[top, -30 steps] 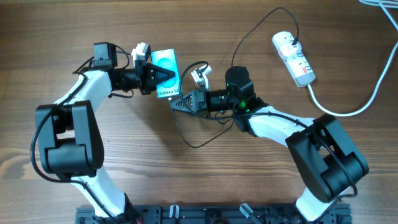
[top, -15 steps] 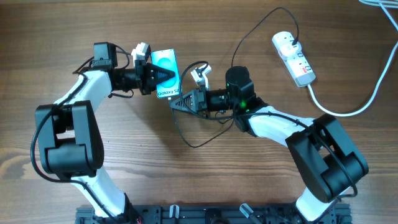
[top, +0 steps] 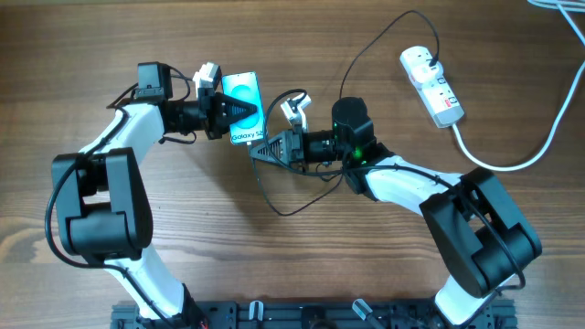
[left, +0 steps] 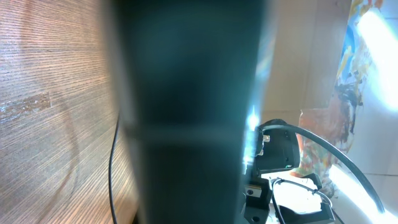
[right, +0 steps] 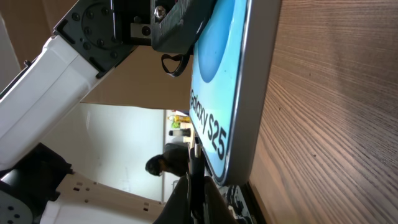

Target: Plug charger to phone and switch on socket

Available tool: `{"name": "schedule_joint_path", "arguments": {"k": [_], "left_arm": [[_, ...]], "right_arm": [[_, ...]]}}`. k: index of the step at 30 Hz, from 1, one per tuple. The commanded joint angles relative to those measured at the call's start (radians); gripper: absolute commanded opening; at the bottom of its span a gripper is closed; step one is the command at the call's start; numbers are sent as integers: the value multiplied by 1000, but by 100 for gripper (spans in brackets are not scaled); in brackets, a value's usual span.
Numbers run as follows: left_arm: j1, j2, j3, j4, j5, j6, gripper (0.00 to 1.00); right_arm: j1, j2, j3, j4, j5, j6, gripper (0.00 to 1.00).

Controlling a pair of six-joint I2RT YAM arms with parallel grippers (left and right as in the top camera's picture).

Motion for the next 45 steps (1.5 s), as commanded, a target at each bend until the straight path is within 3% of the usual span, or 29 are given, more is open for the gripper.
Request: {"name": "schedule_joint_path", "arguments": {"k": [1, 8, 15, 18, 23, 25, 29, 32, 37, 45], "left_arm": [[-3, -32, -1, 4, 56, 5, 4], [-3, -32, -1, 19, 56, 5, 4], [-3, -37, -1, -12, 56, 21, 4], [3, -101, -1, -212, 55, 262, 4], [64, -160, -1, -372, 54, 303, 4], [77, -160, -1, -477, 56, 386, 4], [55, -160, -1, -754, 56, 744, 4], [24, -160, -1, -860, 56, 901, 4], [10, -160, -1, -859, 56, 900, 4], [7, -160, -1, -859, 56, 892, 4]], "right_arm": [[-1, 17, 3, 2, -32, 7, 4], [-1, 17, 3, 2, -45, -3, 4], [-1, 10, 3, 12, -132, -108, 5], [-1, -41, 3, -10, -148, -133, 5], [-1, -191, 3, -310, -129, -325, 5], [-1, -286, 3, -503, -79, -451, 5], [-1, -454, 3, -790, 33, -586, 4], [-1, -512, 3, -904, 72, -644, 5], [32, -513, 3, -948, 77, -705, 5], [165, -513, 3, -972, 221, -686, 4]]}}
